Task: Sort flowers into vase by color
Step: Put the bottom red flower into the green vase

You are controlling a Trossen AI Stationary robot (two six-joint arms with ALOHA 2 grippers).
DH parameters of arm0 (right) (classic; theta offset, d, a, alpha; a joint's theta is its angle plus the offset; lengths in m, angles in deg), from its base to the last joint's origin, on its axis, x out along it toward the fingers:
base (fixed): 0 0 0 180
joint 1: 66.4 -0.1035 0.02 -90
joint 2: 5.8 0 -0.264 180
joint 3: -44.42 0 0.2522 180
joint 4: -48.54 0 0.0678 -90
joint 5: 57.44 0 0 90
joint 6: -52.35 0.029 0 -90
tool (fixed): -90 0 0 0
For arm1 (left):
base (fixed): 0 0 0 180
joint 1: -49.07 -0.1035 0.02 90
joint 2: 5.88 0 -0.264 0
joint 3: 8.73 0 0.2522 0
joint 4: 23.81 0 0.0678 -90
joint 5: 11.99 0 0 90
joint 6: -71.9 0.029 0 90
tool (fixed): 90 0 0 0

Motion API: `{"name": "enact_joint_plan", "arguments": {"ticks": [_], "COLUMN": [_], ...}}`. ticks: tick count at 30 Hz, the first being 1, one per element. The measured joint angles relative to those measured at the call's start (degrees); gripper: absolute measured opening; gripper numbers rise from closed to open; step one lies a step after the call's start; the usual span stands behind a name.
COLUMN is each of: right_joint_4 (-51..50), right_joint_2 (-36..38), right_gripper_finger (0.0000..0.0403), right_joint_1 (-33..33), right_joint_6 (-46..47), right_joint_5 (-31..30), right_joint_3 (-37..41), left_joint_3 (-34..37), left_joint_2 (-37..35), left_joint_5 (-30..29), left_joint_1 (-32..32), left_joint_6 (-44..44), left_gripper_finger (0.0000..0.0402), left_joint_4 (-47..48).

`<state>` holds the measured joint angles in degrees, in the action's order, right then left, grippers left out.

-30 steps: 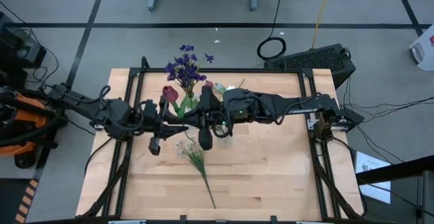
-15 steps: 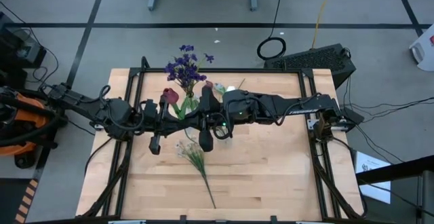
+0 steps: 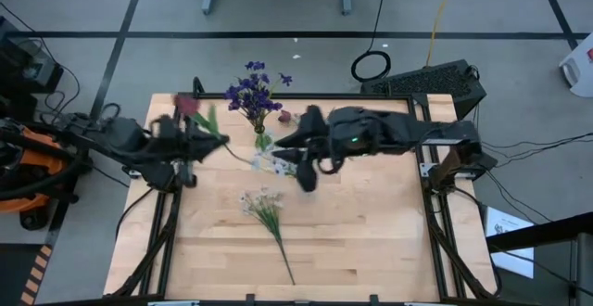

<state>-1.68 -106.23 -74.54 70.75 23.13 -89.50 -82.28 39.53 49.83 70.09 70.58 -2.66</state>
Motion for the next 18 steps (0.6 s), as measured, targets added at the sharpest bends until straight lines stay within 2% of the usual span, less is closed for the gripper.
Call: {"name": "enact_joint_plan", "arguments": {"ticks": [3,10,15,18], "right_joint_4": [-5.2,-21.4,-36.5,-46.0], "right_joint_2": [3.0,8.5,10.0,9.6], "right_gripper_finger": [0.0100,0.0066,0.0020,0.0003], "right_joint_1": [-0.1,-2.4,-4.9,-7.1], "right_joint_6": [3.7,12.0,21.2,28.4], "right_joint_5": [-0.3,-7.5,-15.6,-21.7], "right_joint_3": [0.0,0.0,0.0,0.0], "left_joint_3": [0.0,0.0,0.5,3.1], "left_joint_2": [-3.3,-7.7,-7.7,-7.5], "left_joint_5": [-5.7,-16.0,-22.5,-26.4], "left_joint_1": [0.0,-0.1,-0.1,-0.1], "left_joint_6": [2.3,3.4,3.1,-0.4], "left_gripper_finger": [0.0005,0.0005,0.0004,0.0004], "left_joint_4": [3.5,11.5,15.6,16.0]}}
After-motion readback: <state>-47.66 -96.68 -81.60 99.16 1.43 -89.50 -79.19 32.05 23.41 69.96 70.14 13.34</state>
